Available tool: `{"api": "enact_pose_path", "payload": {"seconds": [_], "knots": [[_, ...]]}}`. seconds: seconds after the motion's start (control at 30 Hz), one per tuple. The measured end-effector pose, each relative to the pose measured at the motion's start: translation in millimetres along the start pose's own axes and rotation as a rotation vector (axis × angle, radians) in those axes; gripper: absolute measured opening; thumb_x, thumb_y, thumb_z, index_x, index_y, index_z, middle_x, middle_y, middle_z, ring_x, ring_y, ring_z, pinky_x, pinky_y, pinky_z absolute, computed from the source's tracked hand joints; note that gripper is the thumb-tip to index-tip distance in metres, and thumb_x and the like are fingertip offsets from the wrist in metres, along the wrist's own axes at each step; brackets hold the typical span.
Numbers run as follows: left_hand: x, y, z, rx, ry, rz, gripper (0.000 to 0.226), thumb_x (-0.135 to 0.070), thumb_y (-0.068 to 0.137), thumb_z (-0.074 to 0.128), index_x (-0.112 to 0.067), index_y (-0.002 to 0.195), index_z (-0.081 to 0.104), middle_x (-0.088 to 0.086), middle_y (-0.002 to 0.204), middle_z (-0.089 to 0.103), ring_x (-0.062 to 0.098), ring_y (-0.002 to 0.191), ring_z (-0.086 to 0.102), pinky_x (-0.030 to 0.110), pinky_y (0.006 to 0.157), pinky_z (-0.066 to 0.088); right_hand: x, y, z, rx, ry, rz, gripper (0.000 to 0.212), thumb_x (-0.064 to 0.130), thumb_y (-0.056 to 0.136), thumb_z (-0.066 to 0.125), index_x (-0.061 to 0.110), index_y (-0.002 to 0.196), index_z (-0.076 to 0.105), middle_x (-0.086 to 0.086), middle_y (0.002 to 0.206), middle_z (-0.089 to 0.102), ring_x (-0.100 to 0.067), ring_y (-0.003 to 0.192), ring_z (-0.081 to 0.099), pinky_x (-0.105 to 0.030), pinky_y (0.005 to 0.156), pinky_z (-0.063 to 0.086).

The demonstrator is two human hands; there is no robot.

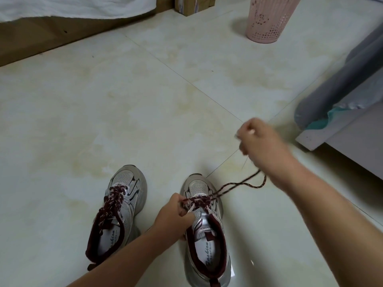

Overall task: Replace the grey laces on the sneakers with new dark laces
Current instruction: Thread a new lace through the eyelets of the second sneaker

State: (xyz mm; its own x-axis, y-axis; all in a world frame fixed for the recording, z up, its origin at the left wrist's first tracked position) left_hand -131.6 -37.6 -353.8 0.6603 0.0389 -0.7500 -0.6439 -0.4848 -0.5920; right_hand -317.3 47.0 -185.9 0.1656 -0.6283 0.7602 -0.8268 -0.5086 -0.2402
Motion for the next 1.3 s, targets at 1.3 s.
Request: {"api": "enact_pose_path", "payload": {"seconds": [1.3], "knots": [[-113.4,-5.1,6.8,0.081,-0.344,0.155,0.023,-0.013,0.092,0.048,0.002,0.079,0.060,0.007,0.073,0.057,0.021,0.079,0.058,0.032,0.080,0.046,-67.5,-2.1,-6.0,-0.133,-0.079,-0.155,0.017,0.007,0.089,0.054,0.019,0.080,0.063,-0.002,0.078,0.066,-0.021,0.070,0.058,-0.031,0.065,0.046]]}}
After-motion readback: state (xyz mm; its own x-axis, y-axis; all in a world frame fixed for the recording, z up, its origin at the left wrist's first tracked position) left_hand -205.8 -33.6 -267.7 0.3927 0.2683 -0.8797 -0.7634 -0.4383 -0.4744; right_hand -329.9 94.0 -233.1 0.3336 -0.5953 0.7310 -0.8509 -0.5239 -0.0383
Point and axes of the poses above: each hand's wrist, its own y-axis towards the middle knuckle, its own z-axis out of the palm, x = y × z, the point moved 9 cm from there along y, towards the middle knuckle
